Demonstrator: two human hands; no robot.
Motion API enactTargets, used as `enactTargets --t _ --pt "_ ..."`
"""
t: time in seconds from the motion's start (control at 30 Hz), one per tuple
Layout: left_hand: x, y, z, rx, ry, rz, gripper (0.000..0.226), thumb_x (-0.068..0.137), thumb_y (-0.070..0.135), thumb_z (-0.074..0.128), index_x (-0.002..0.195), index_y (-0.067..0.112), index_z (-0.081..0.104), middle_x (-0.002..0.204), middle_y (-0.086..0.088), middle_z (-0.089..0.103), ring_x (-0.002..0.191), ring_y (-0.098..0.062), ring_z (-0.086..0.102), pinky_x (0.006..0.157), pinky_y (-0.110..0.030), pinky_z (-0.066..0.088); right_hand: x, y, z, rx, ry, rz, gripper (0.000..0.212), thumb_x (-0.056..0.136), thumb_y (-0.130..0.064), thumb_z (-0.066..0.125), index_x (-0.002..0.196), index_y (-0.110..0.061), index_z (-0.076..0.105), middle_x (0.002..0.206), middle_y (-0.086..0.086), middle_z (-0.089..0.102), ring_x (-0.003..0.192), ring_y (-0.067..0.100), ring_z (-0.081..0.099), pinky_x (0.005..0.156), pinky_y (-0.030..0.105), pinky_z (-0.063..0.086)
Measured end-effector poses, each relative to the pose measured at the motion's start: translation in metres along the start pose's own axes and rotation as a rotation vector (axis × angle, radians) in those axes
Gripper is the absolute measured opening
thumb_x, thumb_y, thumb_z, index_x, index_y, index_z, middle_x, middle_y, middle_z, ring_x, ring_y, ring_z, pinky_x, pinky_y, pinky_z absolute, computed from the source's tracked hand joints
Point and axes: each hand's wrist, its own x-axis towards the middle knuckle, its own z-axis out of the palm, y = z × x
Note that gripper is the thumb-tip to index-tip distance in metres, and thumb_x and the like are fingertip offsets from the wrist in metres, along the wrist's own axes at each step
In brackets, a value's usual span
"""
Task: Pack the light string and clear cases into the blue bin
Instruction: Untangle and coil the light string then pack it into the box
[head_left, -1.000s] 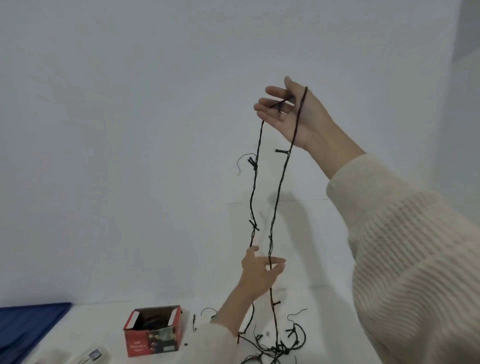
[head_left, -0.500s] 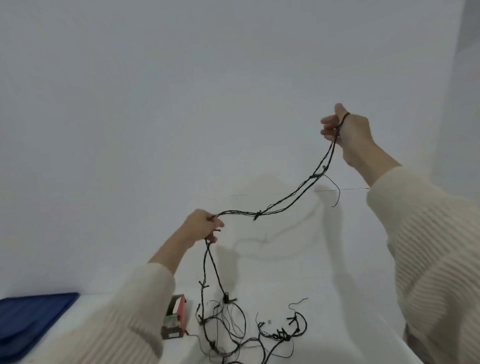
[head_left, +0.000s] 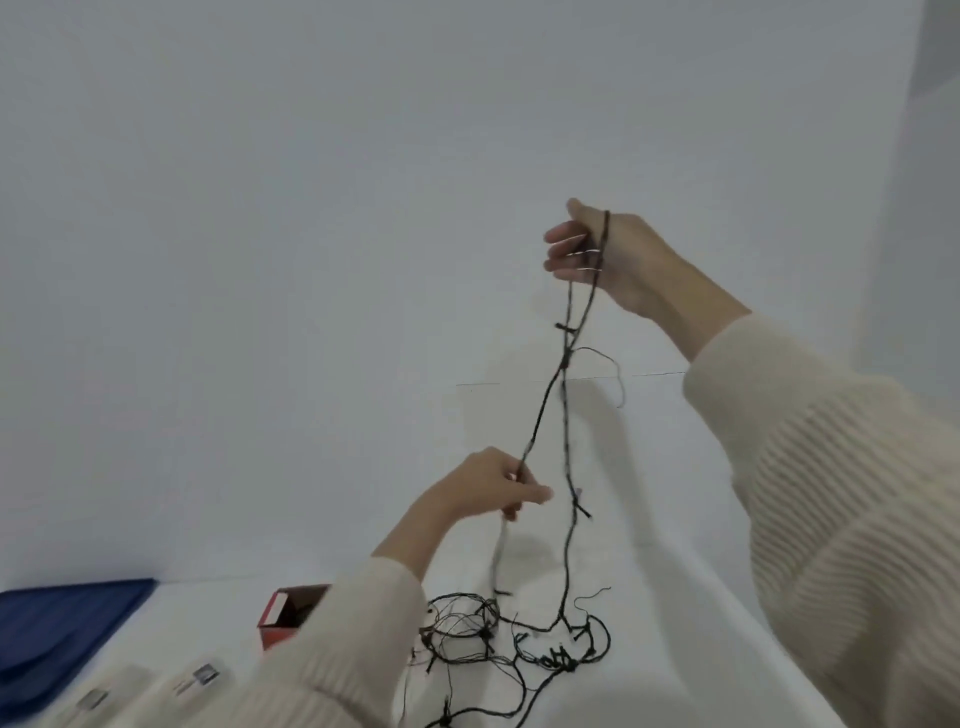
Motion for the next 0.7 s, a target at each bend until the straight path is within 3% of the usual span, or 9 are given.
enactTargets --t 0.07,0.17,0.27,0.33,0.43,0.5,0.6,0.67,0.7 --pt "0.005 0.007 0.023 -0.051 0.022 0.050 0.024 0.078 0.045 0.071 0.065 0.026 0.070 0.102 0.001 0.063 0.085 -0.005 0.052 0.076 -0.017 0.037 -0.001 -0.005 0.012 0.029 -0.028 -0.019 0.037 0.097 -0.033 0.046 0.077 -0.007 0.063 0.073 0.006 0.056 0.072 0.020 0.061 0.080 0.029 0.052" --pt "0.018 0.005 0.044 -0.043 0.303 0.089 0.021 0.084 0.042 0.065 0.095 0.027 0.074 0.137 -0.003 0.032 0.132 -0.018 0.020 0.108 -0.026 0.022 -0.005 -0.020 0.018 0.131 -0.051 -0.057 0.036 0.097 -0.033 0.046 0.080 -0.006 0.063 0.075 0.007 0.058 0.074 0.022 0.063 0.084 0.032 0.053" --pt "0.028 -0.008 0.045 0.079 0.753 0.090 0.027 0.090 0.037 0.058 0.097 0.017 0.074 0.125 -0.007 0.038 0.121 -0.025 0.026 0.105 -0.042 0.032 -0.008 -0.037 0.015 0.290 -0.049 -0.114 0.038 0.098 -0.032 0.043 0.081 -0.005 0.063 0.075 0.009 0.060 0.073 0.023 0.064 0.082 0.032 0.054" --pt "0.033 -0.018 0.040 0.056 0.870 0.102 0.026 0.089 0.038 0.058 0.096 0.020 0.074 0.125 -0.003 0.037 0.121 -0.022 0.024 0.105 -0.039 0.031 -0.010 -0.046 0.009 0.379 -0.038 -0.145 0.038 0.099 -0.032 0.043 0.082 -0.003 0.062 0.076 0.011 0.060 0.076 0.025 0.064 0.084 0.033 0.054" --pt "0.039 -0.037 0.032 -0.049 0.602 0.147 0.014 0.089 0.033 0.061 0.093 0.025 0.071 0.118 -0.001 0.058 0.116 -0.021 0.049 0.104 -0.036 0.035 -0.012 -0.052 -0.003 0.620 -0.051 -0.167 0.040 0.099 -0.031 0.042 0.084 0.000 0.062 0.079 0.015 0.061 0.080 0.029 0.065 0.089 0.038 0.053" --pt "0.028 -0.050 0.032 -0.095 0.231 0.047 0.016 0.092 0.022 0.057 0.094 0.017 0.071 0.074 0.004 0.069 0.068 -0.001 0.064 0.079 -0.026 0.047 -0.010 -0.046 -0.010 0.760 -0.008 -0.170 0.041 0.099 -0.031 0.040 0.083 0.000 0.062 0.080 0.016 0.060 0.079 0.029 0.064 0.087 0.037 0.053" --pt "0.018 -0.074 0.023 0.062 0.018 -0.187 0.019 0.093 0.007 0.051 0.090 0.005 0.070 0.052 0.004 0.054 0.032 0.002 0.050 0.047 -0.016 0.045 -0.003 -0.018 -0.023 0.373 0.182 -0.122 0.039 0.099 -0.029 0.042 0.075 -0.005 0.061 0.073 0.009 0.058 0.069 0.022 0.058 0.072 0.028 0.057" --pt "0.020 -0.070 -0.001 0.138 0.133 -0.247 0.028 0.090 -0.006 0.043 0.081 0.007 0.067 0.062 -0.005 0.056 0.029 0.000 0.048 0.041 -0.016 0.046 0.000 0.007 -0.037 -0.228 0.243 -0.088 0.029 0.093 -0.015 0.052 0.069 -0.007 0.065 0.076 0.008 0.064 0.071 0.021 0.058 0.075 0.029 0.056" --pt "0.023 -0.060 -0.017 0.147 0.207 -0.217 0.032 0.088 -0.009 0.040 0.080 0.010 0.065 0.071 -0.009 0.058 0.032 -0.001 0.050 0.042 -0.018 0.048 -0.002 0.017 -0.043 -0.521 0.155 -0.029 0.022 0.089 -0.007 0.054 0.072 -0.004 0.068 0.080 0.011 0.065 0.074 0.022 0.059 0.077 0.032 0.055"
